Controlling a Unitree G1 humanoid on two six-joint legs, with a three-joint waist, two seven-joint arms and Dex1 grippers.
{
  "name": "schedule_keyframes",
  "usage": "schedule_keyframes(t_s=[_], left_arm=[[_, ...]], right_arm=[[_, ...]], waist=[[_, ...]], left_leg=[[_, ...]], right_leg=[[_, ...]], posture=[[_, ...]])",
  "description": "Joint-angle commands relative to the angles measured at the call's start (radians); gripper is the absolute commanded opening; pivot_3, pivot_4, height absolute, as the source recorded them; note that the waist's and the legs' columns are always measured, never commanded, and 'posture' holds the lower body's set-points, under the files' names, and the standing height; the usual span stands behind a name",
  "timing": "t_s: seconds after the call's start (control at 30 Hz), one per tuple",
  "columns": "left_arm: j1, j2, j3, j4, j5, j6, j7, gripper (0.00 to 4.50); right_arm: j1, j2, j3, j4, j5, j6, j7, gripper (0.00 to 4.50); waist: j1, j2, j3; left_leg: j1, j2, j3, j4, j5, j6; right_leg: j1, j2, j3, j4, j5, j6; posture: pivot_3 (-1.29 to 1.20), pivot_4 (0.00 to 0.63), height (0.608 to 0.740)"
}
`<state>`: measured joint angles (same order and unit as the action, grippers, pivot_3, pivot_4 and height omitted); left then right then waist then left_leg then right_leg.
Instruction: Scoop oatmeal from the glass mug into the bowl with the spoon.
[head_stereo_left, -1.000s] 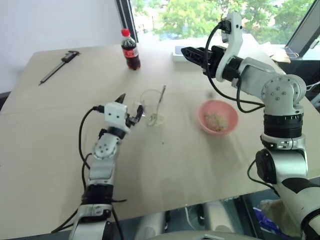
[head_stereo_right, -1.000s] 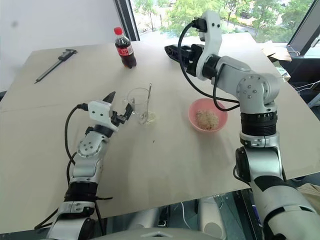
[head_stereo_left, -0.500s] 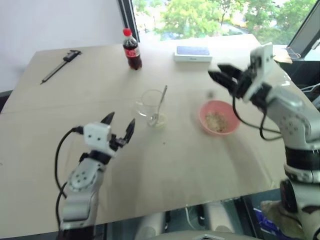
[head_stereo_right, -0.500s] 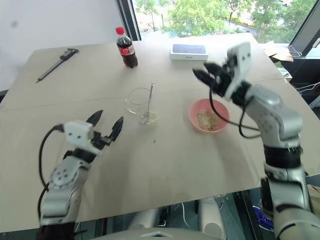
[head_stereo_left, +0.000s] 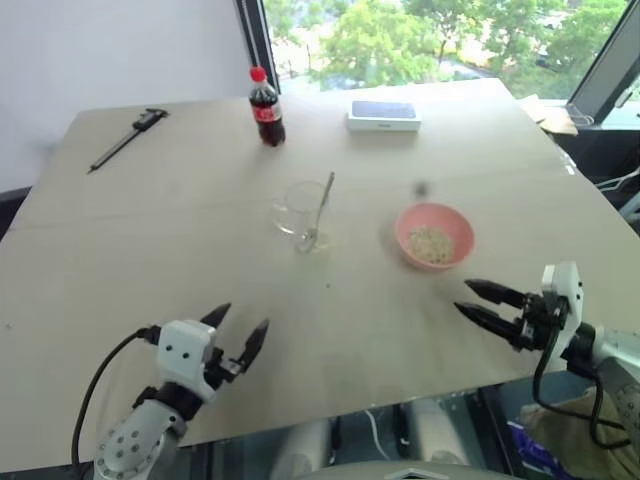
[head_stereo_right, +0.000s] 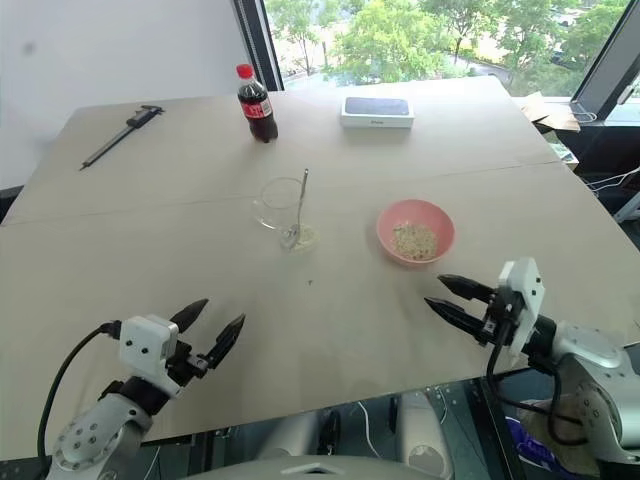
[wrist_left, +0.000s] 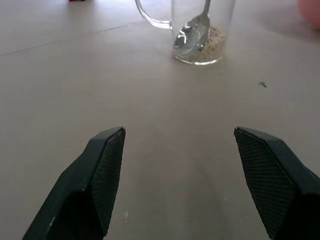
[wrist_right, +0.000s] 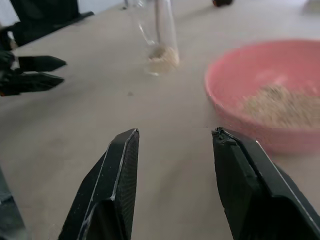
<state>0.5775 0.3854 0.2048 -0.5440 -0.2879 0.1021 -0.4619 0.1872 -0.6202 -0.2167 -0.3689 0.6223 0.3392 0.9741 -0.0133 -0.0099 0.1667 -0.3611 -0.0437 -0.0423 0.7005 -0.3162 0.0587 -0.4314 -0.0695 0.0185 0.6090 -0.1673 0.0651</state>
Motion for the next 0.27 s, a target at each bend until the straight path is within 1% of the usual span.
schedule_keyframes(t_s=[0.03, 0.13, 0.27], left_arm=[[0.016, 0.004, 0.021, 0.004, 0.003, -0.044, -0.021, 3.62], [0.025, 0.005, 0.022, 0.016, 0.009, -0.061, -0.03, 3.62], [0.03, 0.003, 0.023, 0.024, 0.011, -0.075, -0.034, 3.62]], right_arm=[[-0.01, -0.002, 0.0, 0.07, -0.061, -0.115, 0.044, 2.33], [-0.028, 0.003, 0.014, 0.141, -0.105, -0.162, 0.046, 2.33], [-0.054, 0.011, 0.026, 0.182, -0.127, -0.183, 0.036, 2.33]], waist=[[0.001, 0.0, 0.0], [0.002, 0.0, 0.0], [0.004, 0.0, 0.0]], left_leg=[[0.0, 0.0, 0.0, 0.0, 0.0, 0.0], [0.0, 0.001, 0.0, 0.0, 0.0, 0.0], [-0.001, 0.001, 0.0, 0.0, 0.0, 0.0]], right_leg=[[0.0, 0.0, 0.0, 0.0, 0.0, 0.0], [0.0, 0.0, -0.001, 0.0, 0.0, 0.0], [0.0, 0.0, -0.001, -0.001, 0.0, 0.0]], posture=[[0.0, 0.15, 0.74], [0.0, 0.15, 0.74], [0.0, 0.15, 0.74]])
